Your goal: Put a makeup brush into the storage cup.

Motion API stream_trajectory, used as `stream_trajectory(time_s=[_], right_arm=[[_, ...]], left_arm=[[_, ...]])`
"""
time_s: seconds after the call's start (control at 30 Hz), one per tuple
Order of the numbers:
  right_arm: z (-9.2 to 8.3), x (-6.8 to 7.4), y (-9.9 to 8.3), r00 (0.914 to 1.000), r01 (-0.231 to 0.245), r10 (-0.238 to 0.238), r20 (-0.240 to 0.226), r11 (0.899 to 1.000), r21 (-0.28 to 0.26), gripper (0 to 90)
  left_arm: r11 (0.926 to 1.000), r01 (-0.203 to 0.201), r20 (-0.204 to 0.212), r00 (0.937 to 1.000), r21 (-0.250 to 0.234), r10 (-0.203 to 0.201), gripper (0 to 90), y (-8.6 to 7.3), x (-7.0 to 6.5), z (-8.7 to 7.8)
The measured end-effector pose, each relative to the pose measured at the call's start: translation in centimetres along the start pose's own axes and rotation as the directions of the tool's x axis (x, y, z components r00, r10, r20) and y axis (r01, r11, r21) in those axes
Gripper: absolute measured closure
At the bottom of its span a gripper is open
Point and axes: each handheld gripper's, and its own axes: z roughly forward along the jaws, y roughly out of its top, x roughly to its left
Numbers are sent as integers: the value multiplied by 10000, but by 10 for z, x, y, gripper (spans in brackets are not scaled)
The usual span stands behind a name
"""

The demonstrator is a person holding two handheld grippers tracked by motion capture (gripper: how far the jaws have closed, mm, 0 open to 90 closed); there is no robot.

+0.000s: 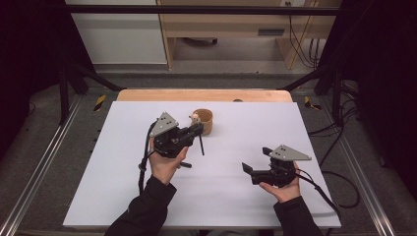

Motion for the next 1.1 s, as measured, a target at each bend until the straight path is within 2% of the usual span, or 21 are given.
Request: stream_trajectory(time_s=[0.1,0.23,0.53,0.9,1.1], right_arm=[[-2,-3,-2,9999,-114,115,102,9999,-97,78],[-6,-5,-5,9995,-13,19,313,9998,-180,80],[-16,-13,-11,9991,-215,230,358,9989,-424,81],[-21,-19,-20,9976,-396,419,551,9984,-415,76],[-23,-19,-21,9974,-289,312,651,9989,-367,71]], left_arm=[[10000,-3,-63,10000,20,3,848,2,3,4],[10000,-25,-124,9999,43,25,849,5,7,8],[9999,-140,-267,9995,51,141,848,10,15,15],[9993,-357,-365,9987,107,361,849,21,21,30],[9988,-424,-509,9978,224,435,849,25,26,41]])
